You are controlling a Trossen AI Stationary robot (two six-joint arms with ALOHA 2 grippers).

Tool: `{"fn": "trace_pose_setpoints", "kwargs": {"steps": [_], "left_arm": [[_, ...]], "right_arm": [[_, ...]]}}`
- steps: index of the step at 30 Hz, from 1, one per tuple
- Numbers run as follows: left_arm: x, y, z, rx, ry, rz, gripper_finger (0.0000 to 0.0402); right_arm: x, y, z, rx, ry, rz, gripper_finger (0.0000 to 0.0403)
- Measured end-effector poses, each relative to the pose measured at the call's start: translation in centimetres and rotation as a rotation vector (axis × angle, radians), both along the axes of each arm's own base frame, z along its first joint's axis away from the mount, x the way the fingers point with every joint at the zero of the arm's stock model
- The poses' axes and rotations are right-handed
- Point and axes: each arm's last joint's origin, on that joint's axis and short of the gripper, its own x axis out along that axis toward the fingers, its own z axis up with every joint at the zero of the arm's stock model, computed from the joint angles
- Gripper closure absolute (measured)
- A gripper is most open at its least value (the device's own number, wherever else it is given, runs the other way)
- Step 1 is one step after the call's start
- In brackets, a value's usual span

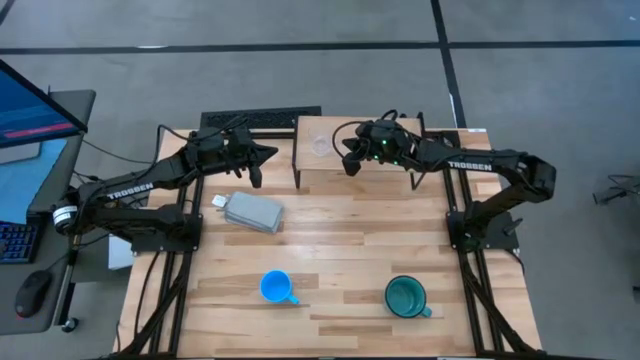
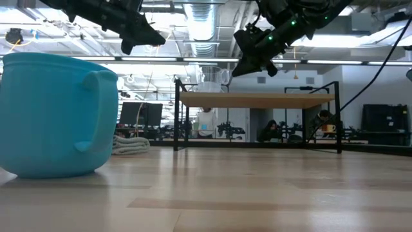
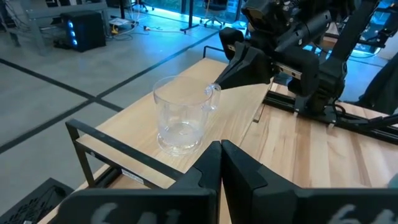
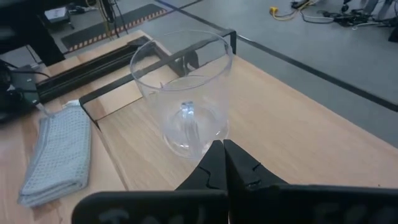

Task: Stack small to large cups/mugs on shelf
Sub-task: Put the transparent mug on the shelf

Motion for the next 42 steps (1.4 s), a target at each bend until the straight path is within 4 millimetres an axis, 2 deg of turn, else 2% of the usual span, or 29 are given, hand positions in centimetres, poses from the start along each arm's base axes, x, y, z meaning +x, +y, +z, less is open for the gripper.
{"fn": "trace_pose_setpoints", "kwargs": {"steps": [9,15,19,25,30,42], "left_arm": [[-0.1,0.1,0.0,0.004,0.002,0.038,0.0401],[0.0,0.1,0.0,0.011,0.005,0.023,0.0401],[0.0,0.1,0.0,0.011,0.005,0.022,0.0401],[-0.1,0.1,-0.1,0.006,0.016,0.022,0.0401],[-0.1,0.0,-0.3,-0.002,0.031,0.022,0.0401],[-0.1,0.0,-0.5,-0.012,0.049,0.022,0.0401]], "right_arm": [[0.0,0.0,0.1,0.038,-0.037,-0.024,0.0401],[0.1,-0.1,0.3,-0.011,-0.032,-0.002,0.0399],[0.5,-0.4,-0.7,0.012,-0.007,-0.013,0.0401],[2.3,-0.6,-1.6,0.039,0.015,0.019,0.04],[3.6,-0.8,-0.6,0.05,0.012,0.077,0.0401],[4.3,0.9,0.6,0.048,0.013,0.139,0.0401]]}}
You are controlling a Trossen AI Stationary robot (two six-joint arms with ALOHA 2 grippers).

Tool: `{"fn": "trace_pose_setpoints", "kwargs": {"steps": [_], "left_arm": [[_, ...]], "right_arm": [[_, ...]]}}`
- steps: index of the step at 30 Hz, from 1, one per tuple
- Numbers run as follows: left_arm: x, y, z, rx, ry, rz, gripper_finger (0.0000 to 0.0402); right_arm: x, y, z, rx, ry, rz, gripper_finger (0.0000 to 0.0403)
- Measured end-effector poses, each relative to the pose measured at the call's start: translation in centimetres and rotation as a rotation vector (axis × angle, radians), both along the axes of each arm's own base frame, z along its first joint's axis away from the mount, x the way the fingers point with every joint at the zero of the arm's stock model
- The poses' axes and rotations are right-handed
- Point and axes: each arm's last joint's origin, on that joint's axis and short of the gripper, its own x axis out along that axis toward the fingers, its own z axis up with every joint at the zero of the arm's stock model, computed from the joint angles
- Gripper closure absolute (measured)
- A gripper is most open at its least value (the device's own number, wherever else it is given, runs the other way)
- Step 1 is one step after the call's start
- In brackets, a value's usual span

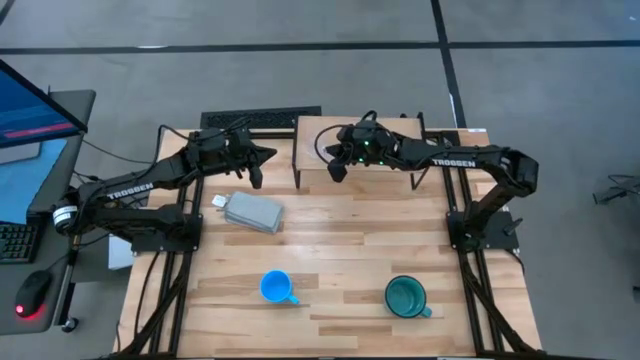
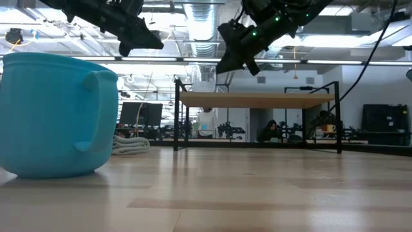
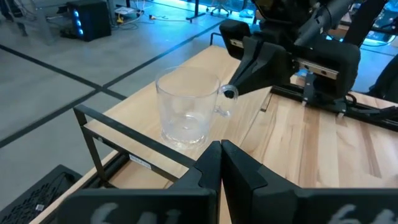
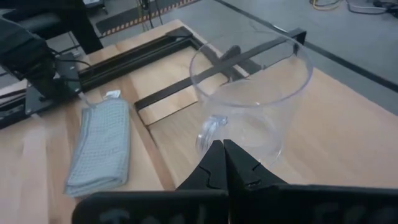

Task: Stack small to large cups/mugs on shelf
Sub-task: Put the transparent mug on the shelf

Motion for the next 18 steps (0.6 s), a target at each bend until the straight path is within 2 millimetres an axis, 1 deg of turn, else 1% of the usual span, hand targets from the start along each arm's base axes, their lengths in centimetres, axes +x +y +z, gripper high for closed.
{"fn": "trace_pose_setpoints", "kwargs": {"steps": [10,18], "left_arm": [[0.0,0.0,-0.1,-0.013,0.006,0.003,0.0401],[-0.1,0.0,-0.2,-0.018,0.015,0.004,0.0401]], "right_arm": [[0.5,1.3,-0.4,0.004,0.012,0.037,0.0401],[0.5,1.2,-0.3,0.003,0.01,0.034,0.0401]]}}
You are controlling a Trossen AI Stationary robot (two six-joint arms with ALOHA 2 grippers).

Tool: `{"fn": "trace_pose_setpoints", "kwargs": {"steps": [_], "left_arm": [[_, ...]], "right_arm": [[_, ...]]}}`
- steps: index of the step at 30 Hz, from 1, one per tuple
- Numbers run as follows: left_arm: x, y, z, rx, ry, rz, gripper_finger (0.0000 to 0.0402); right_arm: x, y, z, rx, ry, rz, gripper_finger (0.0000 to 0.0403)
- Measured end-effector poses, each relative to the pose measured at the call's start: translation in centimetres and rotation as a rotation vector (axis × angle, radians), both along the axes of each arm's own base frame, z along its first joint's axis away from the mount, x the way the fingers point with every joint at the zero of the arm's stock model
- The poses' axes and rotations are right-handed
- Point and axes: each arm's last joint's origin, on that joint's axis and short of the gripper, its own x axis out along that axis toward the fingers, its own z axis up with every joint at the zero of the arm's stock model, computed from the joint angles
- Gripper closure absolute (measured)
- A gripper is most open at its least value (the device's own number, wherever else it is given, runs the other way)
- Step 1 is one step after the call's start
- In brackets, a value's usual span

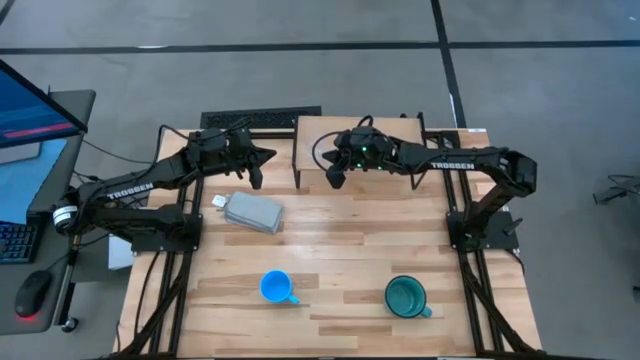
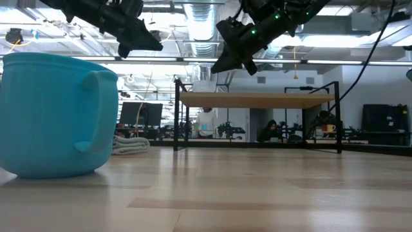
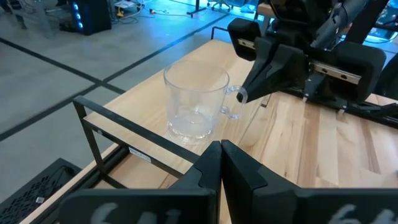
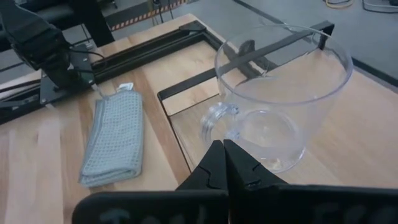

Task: Stack small to large cups/mugs on shelf
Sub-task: Put the transparent mug on the shelf

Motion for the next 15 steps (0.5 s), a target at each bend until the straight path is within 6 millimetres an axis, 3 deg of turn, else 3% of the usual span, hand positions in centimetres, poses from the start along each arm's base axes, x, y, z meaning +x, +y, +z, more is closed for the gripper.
{"fn": "trace_pose_setpoints", "kwargs": {"steps": [15], "left_arm": [[0.0,0.0,0.0,0.002,0.0,0.0,0.0401]], "right_arm": [[0.24,0.06,0.39,0.01,-0.051,0.027,0.0401]]}}
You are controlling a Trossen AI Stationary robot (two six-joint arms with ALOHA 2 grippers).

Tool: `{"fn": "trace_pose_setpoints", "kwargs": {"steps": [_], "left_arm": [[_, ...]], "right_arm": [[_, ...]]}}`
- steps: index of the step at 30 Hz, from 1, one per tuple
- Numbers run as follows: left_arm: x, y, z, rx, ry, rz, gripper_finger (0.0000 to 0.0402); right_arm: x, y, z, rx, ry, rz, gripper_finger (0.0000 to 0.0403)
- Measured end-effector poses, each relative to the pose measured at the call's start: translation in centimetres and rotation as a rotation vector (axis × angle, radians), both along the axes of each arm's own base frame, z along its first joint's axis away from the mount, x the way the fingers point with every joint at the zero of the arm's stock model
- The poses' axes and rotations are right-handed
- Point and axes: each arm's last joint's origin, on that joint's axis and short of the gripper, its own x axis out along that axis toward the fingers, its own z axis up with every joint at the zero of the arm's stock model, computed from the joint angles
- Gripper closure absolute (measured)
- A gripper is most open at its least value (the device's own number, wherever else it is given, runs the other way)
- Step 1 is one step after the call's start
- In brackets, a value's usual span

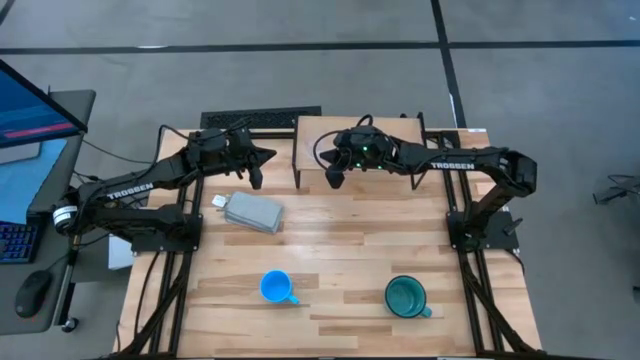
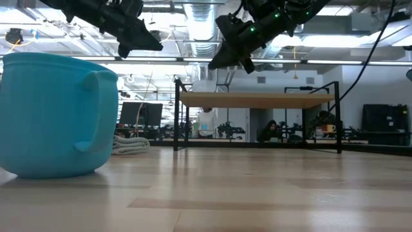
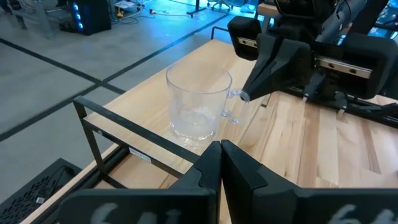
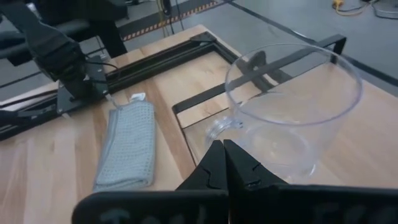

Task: Stack small to large cups/mugs on shelf
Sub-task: Put the transparent mug on the shelf

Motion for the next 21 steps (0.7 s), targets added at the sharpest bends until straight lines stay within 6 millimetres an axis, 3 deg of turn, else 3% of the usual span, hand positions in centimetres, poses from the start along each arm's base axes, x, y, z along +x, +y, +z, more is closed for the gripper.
{"fn": "trace_pose_setpoints", "kwargs": {"steps": [21], "left_arm": [[-0.09,-0.05,-0.31,-0.012,0.033,-0.001,0.0401]], "right_arm": [[0.02,0.08,0.02,0.019,-0.007,0.03,0.0401]]}}
